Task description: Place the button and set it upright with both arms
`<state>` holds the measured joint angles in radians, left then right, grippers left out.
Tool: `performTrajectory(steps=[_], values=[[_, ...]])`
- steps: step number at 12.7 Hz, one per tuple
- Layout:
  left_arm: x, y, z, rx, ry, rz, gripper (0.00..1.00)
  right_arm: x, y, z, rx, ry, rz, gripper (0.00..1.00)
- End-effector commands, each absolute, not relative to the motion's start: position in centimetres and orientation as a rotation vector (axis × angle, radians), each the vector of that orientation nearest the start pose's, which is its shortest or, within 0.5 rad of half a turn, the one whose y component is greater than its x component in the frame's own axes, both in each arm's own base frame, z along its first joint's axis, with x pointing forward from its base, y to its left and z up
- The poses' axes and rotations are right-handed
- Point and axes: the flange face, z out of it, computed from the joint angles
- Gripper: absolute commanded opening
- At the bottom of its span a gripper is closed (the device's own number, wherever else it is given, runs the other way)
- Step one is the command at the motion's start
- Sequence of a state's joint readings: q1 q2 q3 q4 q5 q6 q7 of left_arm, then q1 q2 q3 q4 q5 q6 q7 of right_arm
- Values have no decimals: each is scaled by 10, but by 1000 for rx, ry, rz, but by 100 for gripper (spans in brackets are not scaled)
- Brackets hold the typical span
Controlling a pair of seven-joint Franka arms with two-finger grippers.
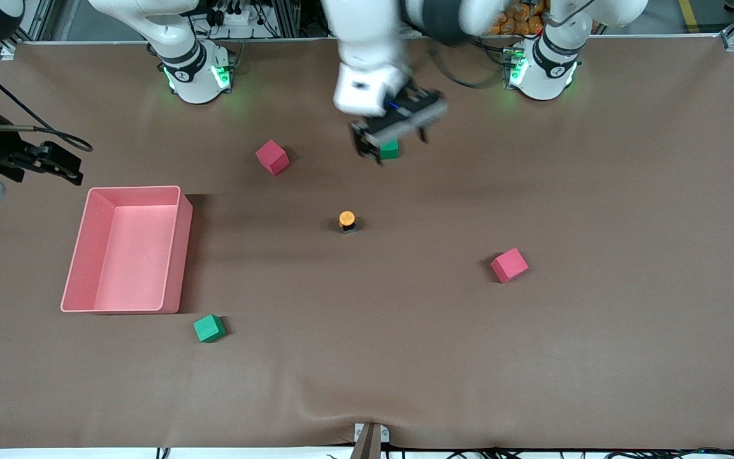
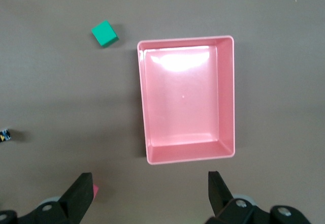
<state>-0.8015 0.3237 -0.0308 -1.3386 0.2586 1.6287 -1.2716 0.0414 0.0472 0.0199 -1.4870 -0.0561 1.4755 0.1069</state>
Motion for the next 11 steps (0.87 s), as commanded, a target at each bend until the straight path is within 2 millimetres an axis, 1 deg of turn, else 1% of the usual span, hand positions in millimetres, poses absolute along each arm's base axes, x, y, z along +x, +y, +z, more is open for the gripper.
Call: performTrajectory(steps=[1,2,3,4,5,6,7,8,9,10,11], values=[[506,-376,586,-2966,-577,-232,100,549,28,642,-3209,89,94,100],[522,-337,600,-2969,-532,-225,100,550,27,642,-3209,94,94,100],[540,-300,609,-2979,-441,-222,100,550,25,643,-3207,99,87,100],[557,-260,615,-3000,-313,-194,100,551,25,643,-3207,108,79,100],[571,-218,616,-3019,-220,-152,100,552,26,644,-3213,109,68,100],[579,-193,616,-3016,-176,-123,100,552,24,644,-3197,126,68,100],[582,-175,617,-3012,-178,-102,100,552,24,643,-3185,126,72,100],[576,-164,629,-3012,-188,-111,100,552,27,643,-3179,118,70,100],[569,-157,629,-3026,-176,-81,100,552,30,644,-3179,108,67,100],[561,-133,634,-3055,-174,-59,100,552,32,644,-3175,102,66,100],[555,-112,636,-3085,-141,-36,100,552,35,644,-3172,97,63,100]])
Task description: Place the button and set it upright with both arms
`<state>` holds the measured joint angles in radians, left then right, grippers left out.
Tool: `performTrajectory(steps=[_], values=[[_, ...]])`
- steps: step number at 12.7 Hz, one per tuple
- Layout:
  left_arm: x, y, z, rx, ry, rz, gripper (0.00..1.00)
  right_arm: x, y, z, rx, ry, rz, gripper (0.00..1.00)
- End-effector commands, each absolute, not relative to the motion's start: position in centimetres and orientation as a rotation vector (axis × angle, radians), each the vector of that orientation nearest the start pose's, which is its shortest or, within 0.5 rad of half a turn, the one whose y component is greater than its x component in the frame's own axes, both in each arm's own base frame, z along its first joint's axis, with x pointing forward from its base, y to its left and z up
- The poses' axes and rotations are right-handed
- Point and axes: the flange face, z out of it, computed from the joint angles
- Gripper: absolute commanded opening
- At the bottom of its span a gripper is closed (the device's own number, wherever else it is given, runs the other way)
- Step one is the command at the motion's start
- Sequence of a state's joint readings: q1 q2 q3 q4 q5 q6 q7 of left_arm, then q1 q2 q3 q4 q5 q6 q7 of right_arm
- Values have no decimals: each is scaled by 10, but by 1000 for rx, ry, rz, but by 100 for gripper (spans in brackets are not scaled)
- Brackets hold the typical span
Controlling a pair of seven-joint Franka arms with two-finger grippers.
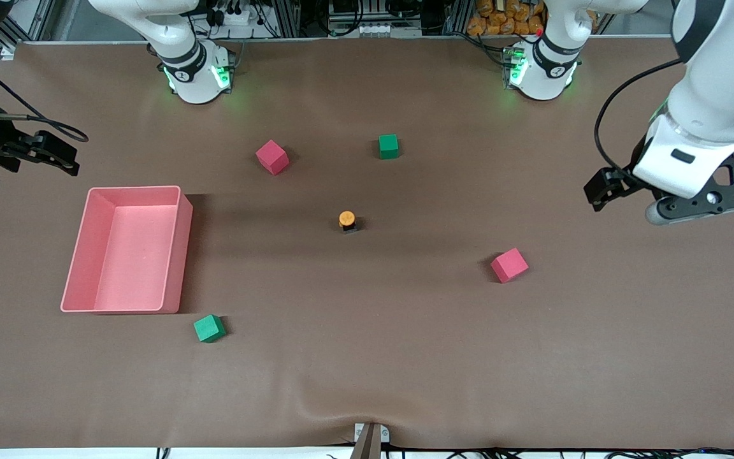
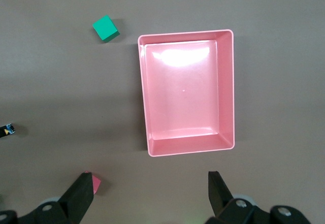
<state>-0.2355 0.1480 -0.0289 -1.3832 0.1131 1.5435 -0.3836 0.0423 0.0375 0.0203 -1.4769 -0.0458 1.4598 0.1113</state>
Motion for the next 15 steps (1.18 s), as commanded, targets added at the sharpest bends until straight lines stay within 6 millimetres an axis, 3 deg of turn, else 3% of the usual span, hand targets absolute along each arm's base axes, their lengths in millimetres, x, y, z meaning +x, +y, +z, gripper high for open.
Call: performTrajectory(steps=[1,5,8,10,13,15], values=[[547,-96,642,-3103,-86,-39,100,553,35,643,-3172,97,66,100],[507,-71,641,-3126,-46,-4,100,553,35,647,-3127,103,60,100],[493,-63,643,-3126,9,2,100,556,30,645,-3076,113,72,100],[489,-48,642,-3143,103,10,100,558,29,643,-3082,105,76,100],[490,-56,655,-3159,109,15,100,558,30,643,-3085,96,75,100],[494,-62,651,-3155,98,26,100,558,35,643,-3107,78,74,100]])
